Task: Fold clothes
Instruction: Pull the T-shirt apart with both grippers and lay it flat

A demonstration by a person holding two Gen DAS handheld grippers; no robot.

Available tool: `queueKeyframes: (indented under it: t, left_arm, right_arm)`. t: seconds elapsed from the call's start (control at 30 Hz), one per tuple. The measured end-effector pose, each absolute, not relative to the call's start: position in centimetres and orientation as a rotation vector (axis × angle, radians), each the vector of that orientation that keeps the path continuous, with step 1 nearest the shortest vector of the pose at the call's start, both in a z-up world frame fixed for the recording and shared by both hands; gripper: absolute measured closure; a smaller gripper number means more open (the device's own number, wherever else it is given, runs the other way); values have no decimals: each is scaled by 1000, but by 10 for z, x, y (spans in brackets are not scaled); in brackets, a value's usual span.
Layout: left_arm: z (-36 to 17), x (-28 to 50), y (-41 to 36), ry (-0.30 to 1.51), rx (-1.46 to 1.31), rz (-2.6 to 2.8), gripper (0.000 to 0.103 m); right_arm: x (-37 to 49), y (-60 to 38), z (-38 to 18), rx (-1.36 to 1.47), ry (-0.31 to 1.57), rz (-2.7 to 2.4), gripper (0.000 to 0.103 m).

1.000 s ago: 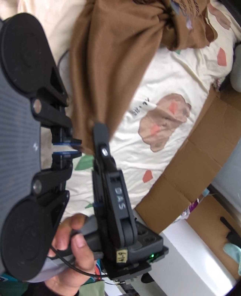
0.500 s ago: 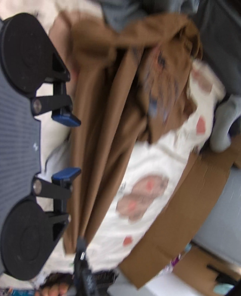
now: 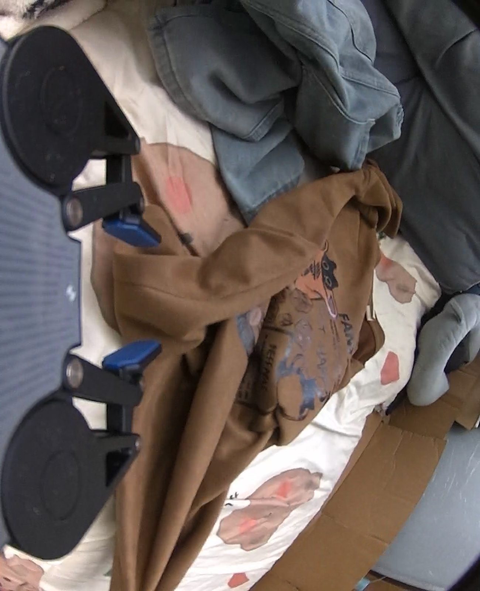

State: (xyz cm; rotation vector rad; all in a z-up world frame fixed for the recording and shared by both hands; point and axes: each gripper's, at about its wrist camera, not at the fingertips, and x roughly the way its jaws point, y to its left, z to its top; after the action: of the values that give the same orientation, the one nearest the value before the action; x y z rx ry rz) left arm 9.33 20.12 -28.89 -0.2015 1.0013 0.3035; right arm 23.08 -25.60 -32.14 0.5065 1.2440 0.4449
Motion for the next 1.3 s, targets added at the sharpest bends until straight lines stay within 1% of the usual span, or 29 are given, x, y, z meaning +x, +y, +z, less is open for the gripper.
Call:
queueKeyframes:
  t: [0.03, 0.1, 0.23, 0.27, 0.3, 0.37, 0.4, 0.6, 0.83, 1.0, 1.3]
  left_arm:
    - [-293, 95, 201, 1005, -195, 298, 46]
    - [-300, 98, 200, 1014, -181, 287, 50]
    - [-314, 103, 195, 1027, -193, 264, 63]
    - [-316, 104, 191, 1029, -188, 259, 72]
    - [-317, 105, 190, 1029, -185, 261, 84]
    - [-317, 106, 189, 1024, -185, 260, 93]
    - [-315, 106, 189, 1019, -187, 257, 94]
    - [-294, 104, 199, 977, -177, 230, 99]
    - [-257, 101, 215, 941, -203, 210, 99]
    - [-230, 91, 213, 919, -226, 174, 100]
    - [-208, 56, 201, 940, -267, 126, 100]
  right_arm:
    - [230, -258, -321, 504, 1241, 434, 103]
    - [228, -264, -321, 512, 1237, 416, 103]
    - [223, -273, -320, 524, 1239, 394, 103]
    - [221, -275, -321, 524, 1239, 390, 103]
    - [219, -276, -321, 523, 1240, 386, 103]
    - [216, -278, -320, 515, 1236, 378, 103]
    - [215, -281, -319, 517, 1232, 371, 103]
    - [206, -300, -313, 528, 1208, 325, 103]
    - [196, -329, -303, 533, 1170, 263, 103]
    - [182, -350, -294, 531, 1155, 229, 103]
    - [149, -382, -274, 544, 1122, 174, 103]
